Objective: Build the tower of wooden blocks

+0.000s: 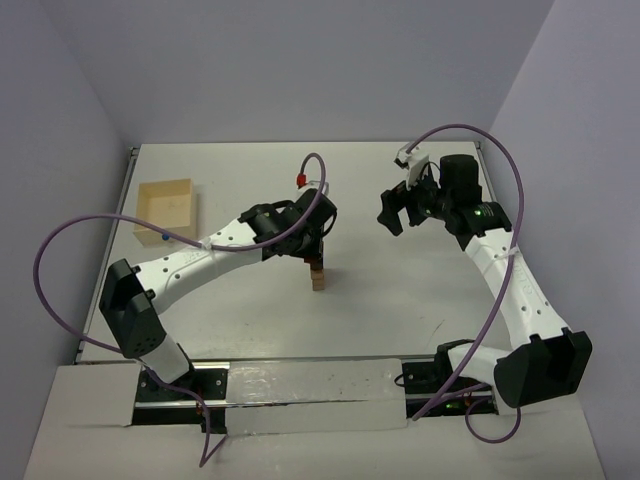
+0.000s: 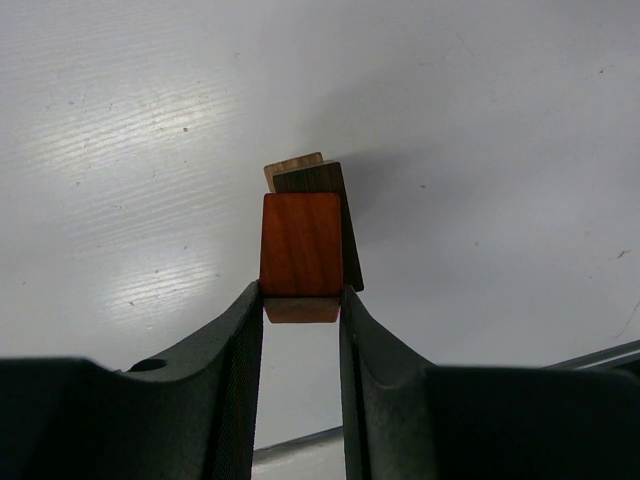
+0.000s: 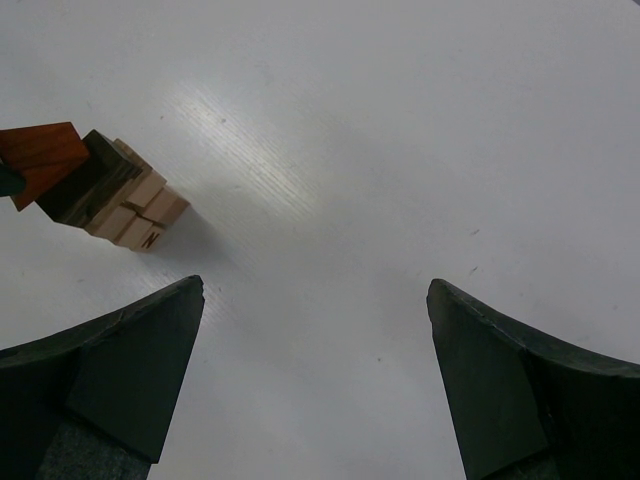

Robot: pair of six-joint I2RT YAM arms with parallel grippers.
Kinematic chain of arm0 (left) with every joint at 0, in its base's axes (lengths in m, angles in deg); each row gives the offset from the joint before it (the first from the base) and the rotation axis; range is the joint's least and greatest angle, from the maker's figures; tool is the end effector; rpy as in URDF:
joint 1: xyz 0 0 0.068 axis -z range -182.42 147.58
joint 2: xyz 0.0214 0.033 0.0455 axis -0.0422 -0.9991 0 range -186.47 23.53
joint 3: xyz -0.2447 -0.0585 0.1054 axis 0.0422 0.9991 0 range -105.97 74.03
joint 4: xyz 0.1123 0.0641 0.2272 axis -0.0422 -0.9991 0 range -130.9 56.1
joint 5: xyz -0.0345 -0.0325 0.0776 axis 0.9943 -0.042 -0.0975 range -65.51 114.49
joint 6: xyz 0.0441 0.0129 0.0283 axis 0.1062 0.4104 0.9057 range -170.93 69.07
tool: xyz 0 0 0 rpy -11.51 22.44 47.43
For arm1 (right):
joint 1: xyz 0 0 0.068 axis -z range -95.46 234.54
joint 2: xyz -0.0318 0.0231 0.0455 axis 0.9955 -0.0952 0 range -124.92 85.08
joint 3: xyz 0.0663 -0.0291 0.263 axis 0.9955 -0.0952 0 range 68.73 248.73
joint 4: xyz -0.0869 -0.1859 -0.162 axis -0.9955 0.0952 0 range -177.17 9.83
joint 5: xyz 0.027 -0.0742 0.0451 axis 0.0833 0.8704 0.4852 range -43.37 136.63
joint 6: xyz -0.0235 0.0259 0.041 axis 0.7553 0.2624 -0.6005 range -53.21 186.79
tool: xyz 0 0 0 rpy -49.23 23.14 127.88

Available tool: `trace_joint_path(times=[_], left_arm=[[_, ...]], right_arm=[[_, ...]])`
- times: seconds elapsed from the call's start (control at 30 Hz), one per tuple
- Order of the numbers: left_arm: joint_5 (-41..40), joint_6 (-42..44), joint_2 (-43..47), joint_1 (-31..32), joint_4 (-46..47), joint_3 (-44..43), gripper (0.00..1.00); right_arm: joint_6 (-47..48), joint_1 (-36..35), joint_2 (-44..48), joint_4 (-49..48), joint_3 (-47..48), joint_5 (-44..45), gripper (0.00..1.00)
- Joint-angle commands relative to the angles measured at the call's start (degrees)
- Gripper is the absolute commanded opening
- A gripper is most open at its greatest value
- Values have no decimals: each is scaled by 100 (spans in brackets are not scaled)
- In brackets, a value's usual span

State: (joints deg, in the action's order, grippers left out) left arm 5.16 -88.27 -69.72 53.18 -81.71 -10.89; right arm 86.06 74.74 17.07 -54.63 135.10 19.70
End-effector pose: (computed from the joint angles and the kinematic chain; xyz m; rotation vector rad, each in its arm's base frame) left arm 0.2051 -0.2788 0.3116 0.2670 2.4748 -0.2570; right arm 0.2487 0.0593 0.3519 -0.7869 1.9709 0.4103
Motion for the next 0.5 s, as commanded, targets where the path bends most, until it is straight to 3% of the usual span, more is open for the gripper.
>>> trace_joint_path(times=[0.0, 0.47], left_arm=[[-122, -73, -78, 65, 107, -406, 0], [-9, -19, -267, 91, 114, -507, 7]], right_arm=[[-70, 47, 232, -186, -62, -127, 100], [-90, 62, 279, -169, -84, -155, 100]])
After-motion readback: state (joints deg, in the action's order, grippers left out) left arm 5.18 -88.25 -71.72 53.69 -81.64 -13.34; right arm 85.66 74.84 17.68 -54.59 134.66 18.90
